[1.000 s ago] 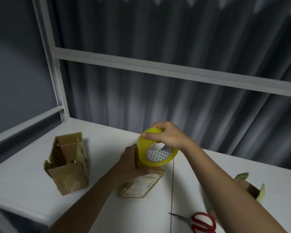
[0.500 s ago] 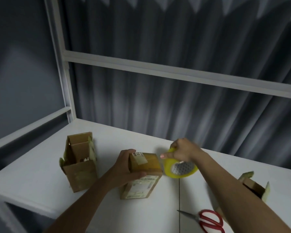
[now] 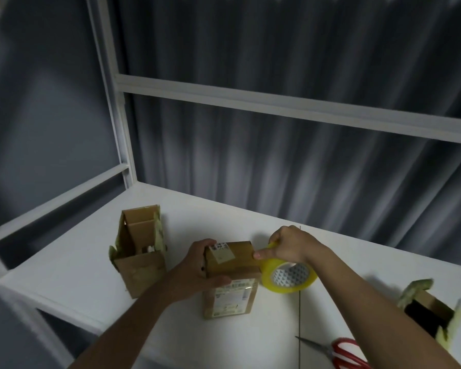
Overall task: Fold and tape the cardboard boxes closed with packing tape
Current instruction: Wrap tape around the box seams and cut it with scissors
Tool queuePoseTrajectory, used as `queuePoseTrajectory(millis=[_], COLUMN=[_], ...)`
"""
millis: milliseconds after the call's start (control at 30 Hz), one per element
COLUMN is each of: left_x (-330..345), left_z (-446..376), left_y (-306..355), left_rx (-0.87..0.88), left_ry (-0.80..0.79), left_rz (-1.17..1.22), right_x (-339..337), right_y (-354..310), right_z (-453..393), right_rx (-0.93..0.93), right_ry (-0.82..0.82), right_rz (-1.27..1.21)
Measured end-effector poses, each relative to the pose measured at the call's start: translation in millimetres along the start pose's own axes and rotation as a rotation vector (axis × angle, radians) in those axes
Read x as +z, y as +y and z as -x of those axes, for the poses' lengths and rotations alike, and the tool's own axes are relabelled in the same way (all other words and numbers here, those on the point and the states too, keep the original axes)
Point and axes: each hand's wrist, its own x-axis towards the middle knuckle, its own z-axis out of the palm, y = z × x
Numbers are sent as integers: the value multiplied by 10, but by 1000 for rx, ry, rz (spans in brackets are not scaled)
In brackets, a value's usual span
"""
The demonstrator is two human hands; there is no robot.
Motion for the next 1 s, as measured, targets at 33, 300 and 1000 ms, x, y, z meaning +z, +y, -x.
queuePoseTrajectory(millis=[33,300,1000], left_x=[1,9,672], left_z=[2,-7,-612], left_y=[-1,212,333], left_rx=[-1,69,140], left_ry=[-2,32,-143], left_rz=[-11,-276,-1125], right_x=[5,-100,207], right_y=[8,34,1137], right_z=[-5,49,384], right_rx=[1,5,276], right_ry=[-2,22,63], right_rz=[0,75,-142])
